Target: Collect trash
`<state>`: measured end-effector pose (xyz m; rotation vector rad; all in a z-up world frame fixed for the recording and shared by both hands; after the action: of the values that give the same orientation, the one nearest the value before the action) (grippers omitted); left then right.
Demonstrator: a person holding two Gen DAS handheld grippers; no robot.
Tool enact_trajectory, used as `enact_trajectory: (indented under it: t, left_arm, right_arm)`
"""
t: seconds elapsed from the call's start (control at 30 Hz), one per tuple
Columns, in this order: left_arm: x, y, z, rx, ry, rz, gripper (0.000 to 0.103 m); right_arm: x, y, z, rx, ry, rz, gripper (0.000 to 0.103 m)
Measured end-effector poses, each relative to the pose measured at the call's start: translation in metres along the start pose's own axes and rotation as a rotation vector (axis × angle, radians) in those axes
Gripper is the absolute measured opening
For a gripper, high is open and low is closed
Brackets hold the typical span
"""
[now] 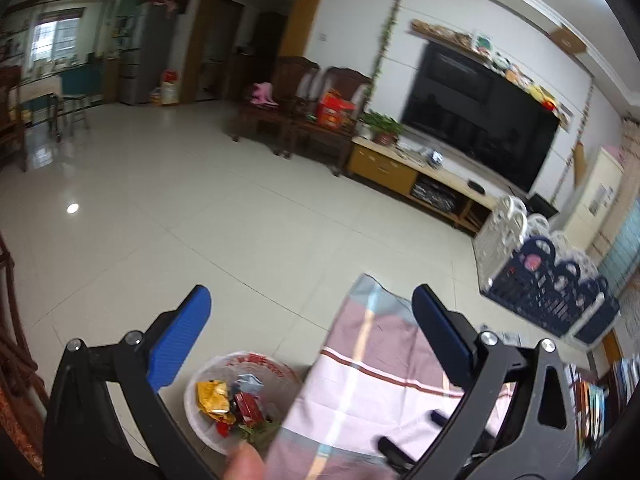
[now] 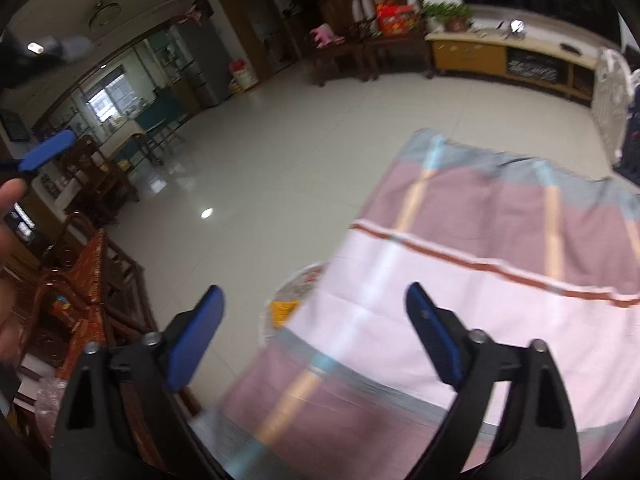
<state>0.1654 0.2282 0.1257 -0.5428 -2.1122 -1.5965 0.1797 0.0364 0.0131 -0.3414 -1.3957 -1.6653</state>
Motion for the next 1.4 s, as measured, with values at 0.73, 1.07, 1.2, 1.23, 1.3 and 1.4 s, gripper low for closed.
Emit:
enact_trajectory:
  t: [0.73, 1.07, 1.2, 1.23, 1.3, 1.4]
  left_arm:
    - [-0.101, -0.181, -0.213, -0.421, -0.167, 0.302, 0.100]
    - [-0.097, -0.161, -0.198, -0.289, -0.149, 0.231, 0.100]
    - [-0.098, -0.162, -0.199, -0.294, -0.144, 0.243, 0.100]
    - [-0.098, -0.163, -0.199, -0.297, -0.139, 0.249, 0.100]
    - [-0.099, -0.164, -0.200, -0.305, -0.133, 0.252, 0.100]
    - [-0.099, -0.166, -0.202, -0.319, -0.127, 0.246, 0.100]
  right_arm:
    - [0.112, -0.058, -0.205, -0.274, -0.433, -0.010, 0.100]
    - [0.105, -0.053, -0.202, -0.262, -0.413, 0.004, 0.100]
    - [0.103, -0.052, -0.201, -0.257, -0.418, 0.001, 0.100]
    - [0.104, -0.052, -0.201, -0.253, -0.423, -0.002, 0.100]
    - [0.104, -0.051, -0.202, -0.251, -0.431, -0.006, 0.100]
    - [0.103, -0.051, -0.202, -0.251, -0.433, -0.002, 0.100]
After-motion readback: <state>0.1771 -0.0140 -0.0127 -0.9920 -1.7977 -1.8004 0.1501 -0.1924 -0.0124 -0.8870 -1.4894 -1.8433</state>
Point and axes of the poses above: each gripper's, at about its wrist camera, not at the fingertips, and x roughly against the way its jaws point, z to its left, y to its top, the point moved 1 cm from there along -x, roughly the way its jaws point, and after that the axes turned 1 degree about z, right-handed, at the moved point
